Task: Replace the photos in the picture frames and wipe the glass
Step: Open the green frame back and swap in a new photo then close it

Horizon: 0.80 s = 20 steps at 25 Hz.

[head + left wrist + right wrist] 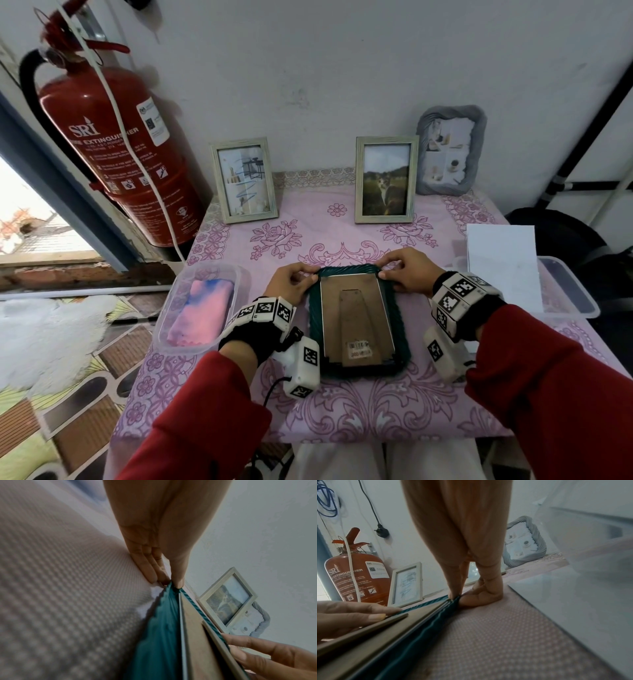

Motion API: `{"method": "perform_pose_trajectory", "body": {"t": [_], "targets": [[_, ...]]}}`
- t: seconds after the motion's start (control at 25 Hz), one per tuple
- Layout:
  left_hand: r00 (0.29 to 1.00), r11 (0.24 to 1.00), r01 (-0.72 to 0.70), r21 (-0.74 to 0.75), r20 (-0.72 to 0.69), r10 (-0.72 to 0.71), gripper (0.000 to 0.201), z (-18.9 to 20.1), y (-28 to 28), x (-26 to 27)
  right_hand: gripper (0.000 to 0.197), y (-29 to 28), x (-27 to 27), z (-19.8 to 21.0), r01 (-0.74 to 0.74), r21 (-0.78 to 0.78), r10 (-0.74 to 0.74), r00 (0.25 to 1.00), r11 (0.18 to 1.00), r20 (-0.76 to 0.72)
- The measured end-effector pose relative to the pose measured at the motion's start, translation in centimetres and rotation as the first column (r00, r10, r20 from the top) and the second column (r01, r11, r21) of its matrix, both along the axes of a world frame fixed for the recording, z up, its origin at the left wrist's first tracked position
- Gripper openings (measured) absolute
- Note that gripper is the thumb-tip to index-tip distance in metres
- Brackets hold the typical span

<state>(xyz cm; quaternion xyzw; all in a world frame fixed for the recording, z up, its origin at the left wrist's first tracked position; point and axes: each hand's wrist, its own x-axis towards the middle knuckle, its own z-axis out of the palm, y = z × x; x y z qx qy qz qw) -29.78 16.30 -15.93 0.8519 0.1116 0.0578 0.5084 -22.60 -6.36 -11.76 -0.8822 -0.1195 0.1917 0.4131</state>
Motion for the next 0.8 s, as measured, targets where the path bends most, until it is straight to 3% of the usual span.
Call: {"method": "perform_pose_trajectory", "body": {"t": [0.32,0.56,0.8], "targets": [[1.000,1.000,-0.009,-0.028,-0.015,0.009,0.022,0.2,-0.2,-0.2,0.025,0.1,-0.2,0.4,0.033,0.050,-0.028,0.994,0.998,-0.106],[0.999,0.998,0.008,-0.061,-0.044,-0.010,0.025,0.6,-0.3,-0.6,0.025,0.1,-0.6,0.2,0.033,0.048,-0.031,0.998,0.998,-0.047],[0.987,0.994,0.048,-0.097,-0.146,-0.062,0.036,2.0,-0.6,-1.8,0.027,0.1,-1.1,-0.1,0.075,0.099,-0.066,0.994,0.992,-0.091]]}}
